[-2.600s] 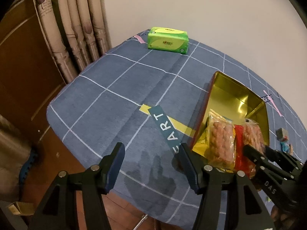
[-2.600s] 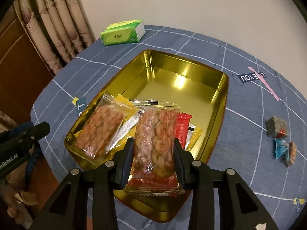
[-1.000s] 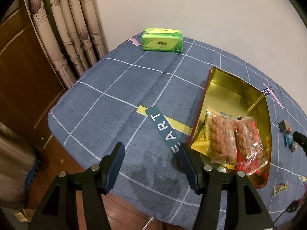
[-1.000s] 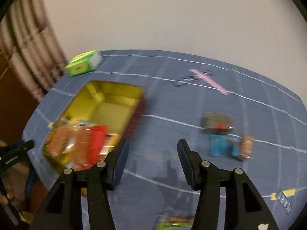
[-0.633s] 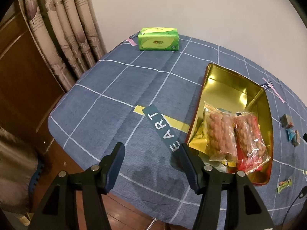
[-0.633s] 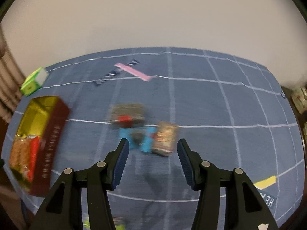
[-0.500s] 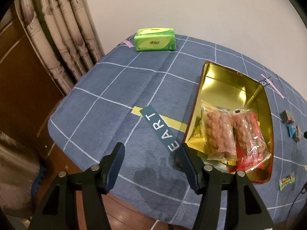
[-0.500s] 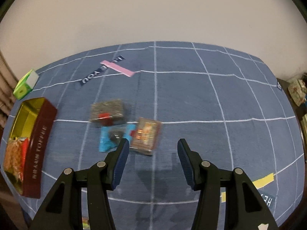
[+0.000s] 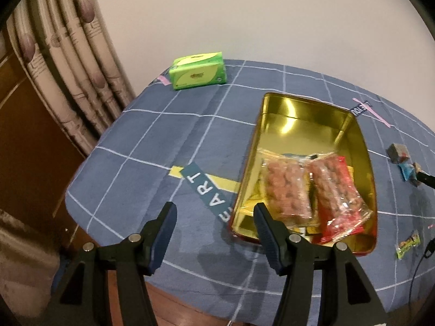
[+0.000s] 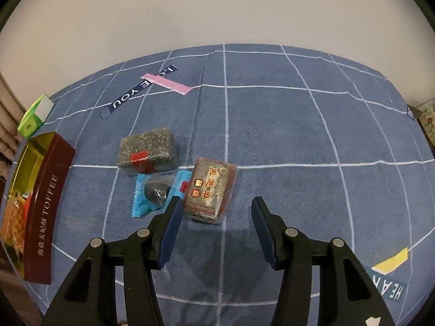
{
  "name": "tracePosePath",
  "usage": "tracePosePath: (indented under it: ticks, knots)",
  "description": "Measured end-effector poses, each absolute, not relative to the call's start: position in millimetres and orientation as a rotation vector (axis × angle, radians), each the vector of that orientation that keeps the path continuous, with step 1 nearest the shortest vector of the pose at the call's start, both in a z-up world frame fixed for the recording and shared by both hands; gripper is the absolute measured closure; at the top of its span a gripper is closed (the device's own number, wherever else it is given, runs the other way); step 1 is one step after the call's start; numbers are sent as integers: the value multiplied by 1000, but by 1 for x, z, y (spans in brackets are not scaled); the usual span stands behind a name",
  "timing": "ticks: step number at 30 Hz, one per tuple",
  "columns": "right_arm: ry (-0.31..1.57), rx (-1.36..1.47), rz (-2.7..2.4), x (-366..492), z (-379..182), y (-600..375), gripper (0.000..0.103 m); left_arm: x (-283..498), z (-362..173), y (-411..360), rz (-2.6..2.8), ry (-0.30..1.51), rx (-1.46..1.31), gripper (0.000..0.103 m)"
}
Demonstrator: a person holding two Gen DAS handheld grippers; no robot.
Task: Organize snacks
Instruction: 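Grasp the brown square gold-lettered packet with the right gripper, then grasp the green-and-white candy bar with the left gripper while the right gripper holds the brown packet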
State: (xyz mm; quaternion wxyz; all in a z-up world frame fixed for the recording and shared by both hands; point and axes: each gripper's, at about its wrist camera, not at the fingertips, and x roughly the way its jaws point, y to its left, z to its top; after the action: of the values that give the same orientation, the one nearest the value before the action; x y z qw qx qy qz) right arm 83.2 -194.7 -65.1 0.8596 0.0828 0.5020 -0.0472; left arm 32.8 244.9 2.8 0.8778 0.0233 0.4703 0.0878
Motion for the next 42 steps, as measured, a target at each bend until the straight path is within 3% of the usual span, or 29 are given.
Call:
tracePosePath:
  ticks: [20, 28, 42]
  knots:
    - [1011, 34, 29, 91, -72, -201, 54, 27, 16, 135, -98, 957, 176, 43]
    - [992, 34, 54, 92, -81, -204, 73, 18, 1, 66, -273, 964, 296, 43]
    - [1006, 87, 43, 51, -81, -232, 74, 7, -43, -16, -632, 1055, 419, 43]
